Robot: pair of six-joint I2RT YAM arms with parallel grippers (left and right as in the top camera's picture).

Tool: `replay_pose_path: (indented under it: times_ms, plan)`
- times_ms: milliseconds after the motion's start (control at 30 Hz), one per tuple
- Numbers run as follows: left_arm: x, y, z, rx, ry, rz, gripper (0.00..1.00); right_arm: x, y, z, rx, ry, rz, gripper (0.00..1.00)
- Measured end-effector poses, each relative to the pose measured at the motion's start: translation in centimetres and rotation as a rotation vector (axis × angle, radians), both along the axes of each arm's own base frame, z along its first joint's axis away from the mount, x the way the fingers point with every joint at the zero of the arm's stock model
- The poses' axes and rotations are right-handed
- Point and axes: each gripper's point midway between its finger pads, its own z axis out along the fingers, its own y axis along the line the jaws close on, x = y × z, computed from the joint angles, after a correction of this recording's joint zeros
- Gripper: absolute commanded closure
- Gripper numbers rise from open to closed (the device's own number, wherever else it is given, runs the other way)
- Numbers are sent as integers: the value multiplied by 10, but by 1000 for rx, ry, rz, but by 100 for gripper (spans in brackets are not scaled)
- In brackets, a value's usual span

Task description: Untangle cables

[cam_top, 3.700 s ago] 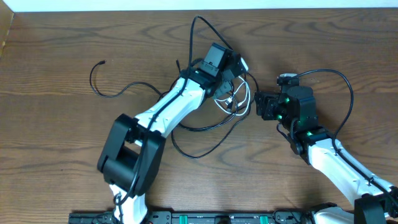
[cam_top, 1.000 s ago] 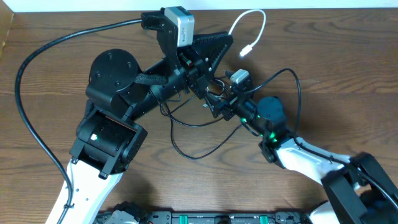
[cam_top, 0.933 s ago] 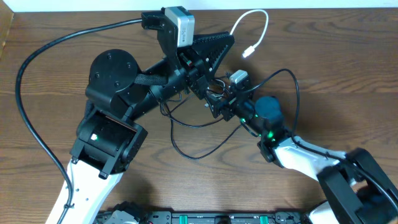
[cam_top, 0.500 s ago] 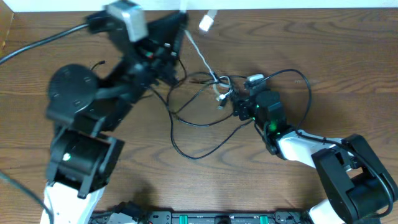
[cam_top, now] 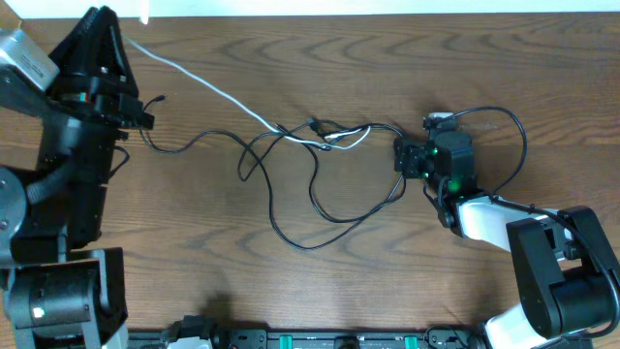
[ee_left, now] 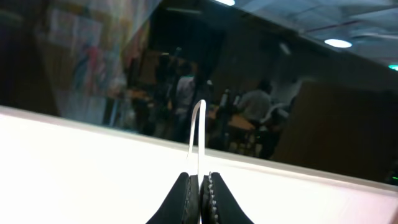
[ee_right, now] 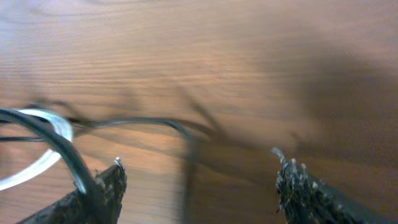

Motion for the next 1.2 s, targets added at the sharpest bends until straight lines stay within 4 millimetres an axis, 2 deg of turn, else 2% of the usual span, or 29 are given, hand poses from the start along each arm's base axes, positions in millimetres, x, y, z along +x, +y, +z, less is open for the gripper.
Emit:
replay_pose_path:
  times_ms: [100,133,200,233,267,300,333,433,467,600,633,667,733,800,833,867,933,967,1033,1067,1200]
  plan:
    - [5,5,-6,-7,24,18,92,3,23,20,62,-78,123,34]
    - [6,7,-6,-10,26,31,93,2,25,21,68,-79,132,39]
    - [7,13,-6,-18,26,65,93,-3,27,14,62,-47,153,69]
    - [7,16,-6,-20,26,79,92,-5,25,9,49,-25,147,79]
    - [7,18,-6,-20,26,92,92,-10,18,-4,19,31,121,86]
    - [7,19,-7,-18,30,99,93,-12,14,-9,5,52,106,93]
    - [8,21,-10,-16,40,113,93,-16,3,-19,-31,94,67,97]
    - [8,31,-15,-8,59,174,93,-28,-43,-46,-127,226,-103,99]
    - [9,34,-16,-6,64,190,92,-28,-52,-47,-136,237,-137,99]
    - [7,60,-26,11,107,348,93,-29,-112,-47,-125,295,-363,99]
    - [6,65,-29,13,118,381,92,-29,-116,-47,-118,297,-377,99]
    - [4,75,-33,19,137,439,93,-29,-129,-47,-89,302,-416,99]
    - [2,84,-37,21,156,496,93,-28,-132,-46,-51,303,-421,99]
    - [0,90,-40,20,167,534,93,-24,-126,-45,-7,289,-384,88]
    - [-1,92,-41,19,172,545,93,-20,-119,-42,12,267,-343,80]
    - [-1,93,-42,19,178,553,93,-15,-105,-36,51,233,-268,68]
    - [-1,93,-43,20,180,553,93,-8,-83,-25,93,174,-137,35]
    - [1,91,-43,23,180,538,93,-2,-64,-10,132,107,-35,21]
    - [6,82,-44,36,184,483,92,0,-42,4,163,46,82,4]
    - [11,74,-46,48,188,434,92,-2,-27,11,181,24,146,1]
    - [26,49,-52,77,202,281,93,-11,13,25,194,-36,317,1]
